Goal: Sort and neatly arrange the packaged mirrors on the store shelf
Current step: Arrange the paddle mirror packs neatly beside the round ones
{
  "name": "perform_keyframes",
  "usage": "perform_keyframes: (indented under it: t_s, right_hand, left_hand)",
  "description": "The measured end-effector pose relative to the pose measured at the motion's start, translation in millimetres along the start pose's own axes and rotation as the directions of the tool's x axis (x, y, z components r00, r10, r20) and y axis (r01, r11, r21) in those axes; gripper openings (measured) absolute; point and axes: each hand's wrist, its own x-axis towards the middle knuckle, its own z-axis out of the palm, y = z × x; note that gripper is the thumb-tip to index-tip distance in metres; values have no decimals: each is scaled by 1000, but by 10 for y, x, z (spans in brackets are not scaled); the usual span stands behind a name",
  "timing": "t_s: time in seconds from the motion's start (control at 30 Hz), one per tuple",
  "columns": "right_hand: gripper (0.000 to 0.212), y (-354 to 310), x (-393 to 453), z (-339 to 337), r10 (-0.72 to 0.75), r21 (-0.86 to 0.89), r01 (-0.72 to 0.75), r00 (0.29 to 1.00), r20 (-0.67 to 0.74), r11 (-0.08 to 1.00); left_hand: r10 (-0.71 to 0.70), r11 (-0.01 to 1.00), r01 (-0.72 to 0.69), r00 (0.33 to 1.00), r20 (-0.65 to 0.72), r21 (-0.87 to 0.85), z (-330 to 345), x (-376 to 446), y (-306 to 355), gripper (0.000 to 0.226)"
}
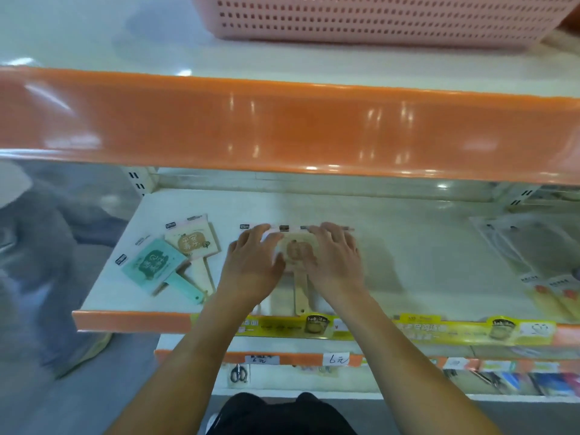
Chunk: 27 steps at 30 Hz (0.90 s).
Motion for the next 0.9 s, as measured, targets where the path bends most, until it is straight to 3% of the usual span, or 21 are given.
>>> perform_keyframes:
  t_s: [0.27,0.5,0.63,0.8,0.9]
  right_hand:
    - [47,-973,97,430,-274,38,271,956,102,962]
    - [50,-1717,0,889,-469,40,470,864,180,882]
    - [51,-1937,-27,1072,-506,18,516,832,227,856]
    - [52,-2081,-13,1176,-498,-36,518,836,230,854]
    - [59,-2148,22,1252,-465,-54,500,835,294,865]
  left_hand:
    - [-244,968,251,947,-208,9,-479,-445,-852,41]
    - [-437,891,454,859,-267,2,-679,-976,-1565,43]
    - [-482,868,495,835,-265,-17,-714,-1115,-1800,50]
    - [-499,864,498,828,-254,-74,-768,-1123,-1946,33]
    - [-489,871,486,838,-242,-75,-784,-1100,-2035,35]
